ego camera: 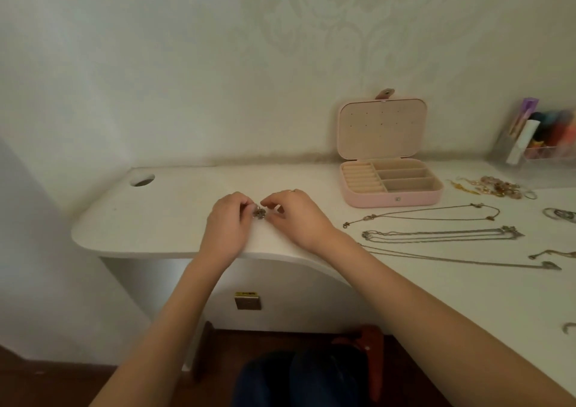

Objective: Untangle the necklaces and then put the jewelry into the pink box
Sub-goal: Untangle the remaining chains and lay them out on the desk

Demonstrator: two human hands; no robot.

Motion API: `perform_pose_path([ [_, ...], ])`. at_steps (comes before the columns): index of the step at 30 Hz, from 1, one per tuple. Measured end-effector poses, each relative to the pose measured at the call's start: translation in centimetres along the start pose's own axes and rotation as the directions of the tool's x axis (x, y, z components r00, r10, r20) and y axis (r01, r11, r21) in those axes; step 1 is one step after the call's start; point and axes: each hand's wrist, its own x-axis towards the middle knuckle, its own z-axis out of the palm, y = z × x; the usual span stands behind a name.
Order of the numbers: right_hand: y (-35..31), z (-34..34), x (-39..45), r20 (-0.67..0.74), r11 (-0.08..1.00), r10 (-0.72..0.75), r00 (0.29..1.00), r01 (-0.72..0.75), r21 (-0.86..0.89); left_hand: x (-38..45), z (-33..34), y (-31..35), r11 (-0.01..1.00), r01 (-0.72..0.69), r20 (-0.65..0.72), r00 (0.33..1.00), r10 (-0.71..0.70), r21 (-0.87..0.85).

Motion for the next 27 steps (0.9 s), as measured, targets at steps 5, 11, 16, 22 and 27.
perform_pose_path([
  [5, -0.2, 0.5, 0.2, -0.109, 0.948, 0.071, 0.991, -0.034, 0.317, 0.1, -0.6, 1.4, 0.876, 0.186, 0.053, 0.982, -0.182, -0.445],
  [11, -0.1, -1.0, 0.3, -0.041, 0.674, 0.227, 0.973, -0.126, 0.728, 0.5, -1.0, 0.8, 0.628, 0.296, 0.106, 0.941, -0.322, -0.72],
  [16, -0.2, -1.4, 0.4, 0.024, 0.521, 0.279, 0.96, -0.172, 0.836, 0.4, -0.6, 1.8, 0.606, 0.293, 0.093, 0.936, -0.339, -0.739],
  [22, 0.1, -2.1, 0.4, 0.026, 0.325, 0.412, 0.911, -0.174, 0.93, 0.6, -1.4, 0.5, 0.217, 0.284, 0.179, 0.897, -0.405, -0.934],
  [27, 0.4, -2.0, 0.3, 0.024, 0.281, 0.434, 0.9, -0.161, 0.946, 0.5, -1.4, -0.2, 0.124, 0.288, 0.216, 0.886, -0.41, -0.949],
])
